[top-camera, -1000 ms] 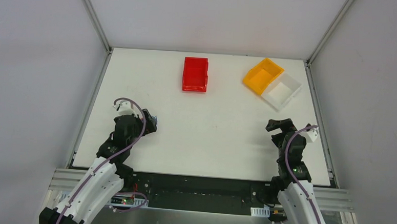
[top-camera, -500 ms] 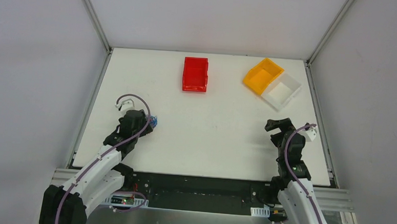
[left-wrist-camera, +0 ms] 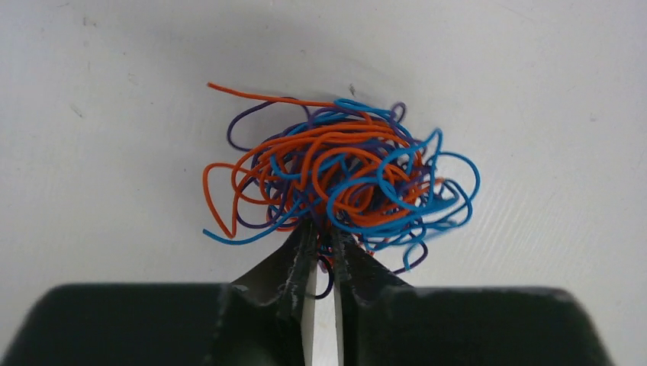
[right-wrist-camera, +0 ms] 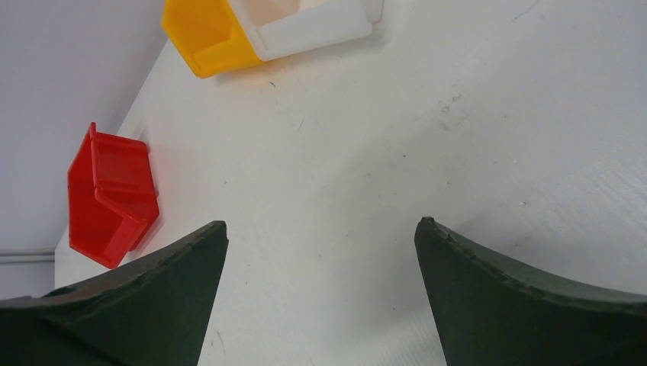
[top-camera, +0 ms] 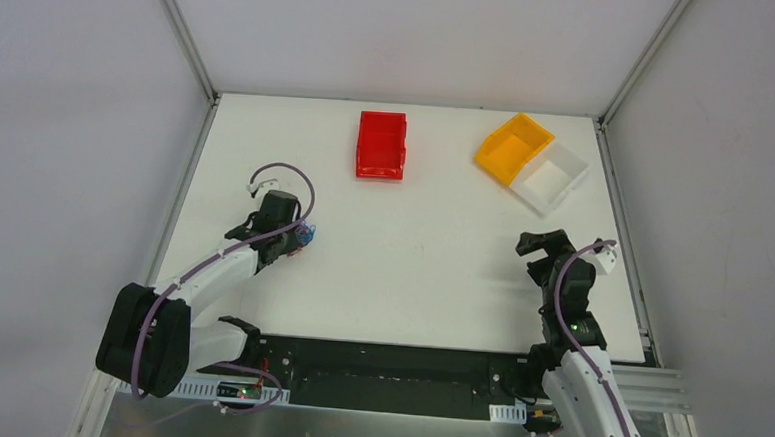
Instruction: Untangle the cables
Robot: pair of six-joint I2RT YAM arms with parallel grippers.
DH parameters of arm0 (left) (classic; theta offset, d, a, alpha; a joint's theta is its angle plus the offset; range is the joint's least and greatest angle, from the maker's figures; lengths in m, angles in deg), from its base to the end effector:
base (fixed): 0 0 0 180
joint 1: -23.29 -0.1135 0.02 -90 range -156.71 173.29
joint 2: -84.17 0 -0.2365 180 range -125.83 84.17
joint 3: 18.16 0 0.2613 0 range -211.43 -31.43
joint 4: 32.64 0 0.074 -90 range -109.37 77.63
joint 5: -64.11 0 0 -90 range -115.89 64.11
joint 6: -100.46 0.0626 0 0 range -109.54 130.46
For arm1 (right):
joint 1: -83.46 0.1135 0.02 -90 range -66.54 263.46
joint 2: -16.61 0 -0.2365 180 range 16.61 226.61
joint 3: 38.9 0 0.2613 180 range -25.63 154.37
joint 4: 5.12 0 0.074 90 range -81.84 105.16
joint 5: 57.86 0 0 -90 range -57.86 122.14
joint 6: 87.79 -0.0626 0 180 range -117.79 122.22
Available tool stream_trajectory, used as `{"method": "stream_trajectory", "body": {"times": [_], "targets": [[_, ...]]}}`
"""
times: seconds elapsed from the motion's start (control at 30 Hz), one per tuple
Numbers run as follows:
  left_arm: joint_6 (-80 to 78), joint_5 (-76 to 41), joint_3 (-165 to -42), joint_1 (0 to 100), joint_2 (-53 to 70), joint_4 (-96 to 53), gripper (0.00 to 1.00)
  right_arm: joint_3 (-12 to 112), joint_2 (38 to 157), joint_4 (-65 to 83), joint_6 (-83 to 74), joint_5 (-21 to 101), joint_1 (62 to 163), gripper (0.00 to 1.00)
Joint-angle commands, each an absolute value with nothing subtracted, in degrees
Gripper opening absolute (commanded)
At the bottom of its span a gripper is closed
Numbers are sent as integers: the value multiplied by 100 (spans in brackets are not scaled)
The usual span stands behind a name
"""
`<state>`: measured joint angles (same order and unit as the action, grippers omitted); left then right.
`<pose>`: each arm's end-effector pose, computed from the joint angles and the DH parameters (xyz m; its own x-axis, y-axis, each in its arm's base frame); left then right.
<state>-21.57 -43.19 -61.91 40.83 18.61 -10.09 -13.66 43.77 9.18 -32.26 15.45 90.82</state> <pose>0.2539 -0.0607 0.1382 -0.6103 -0.3382 -0.7164 -0.2815 0.9379 -0.2029 0.2000 0.0077 0.1753 -0.1430 0.5282 -0.8370 0.2811 0.8326 0.4773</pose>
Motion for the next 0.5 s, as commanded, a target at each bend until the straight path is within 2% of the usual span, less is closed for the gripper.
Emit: {"method": "stream_trajectory", "body": {"times": [0.0,0.2,0.37,0.47], "targets": [[-1895,-3922,-6467,4070,1696,-950,2,-1212,4469,623,-3233,1648,9068,97],[-1370,-2303,-6290,4139,1866,-1585,0,-1212,4785,321,-3015,2320,9067,97],[-1216,-1459,-6377,4334,1840,-1908,0,-963,5705,-403,-2807,3988,9087,90],[-1233,-1361,-6597,4549,1845,-1911,0,-881,6288,-917,-2755,4679,9255,87]]}}
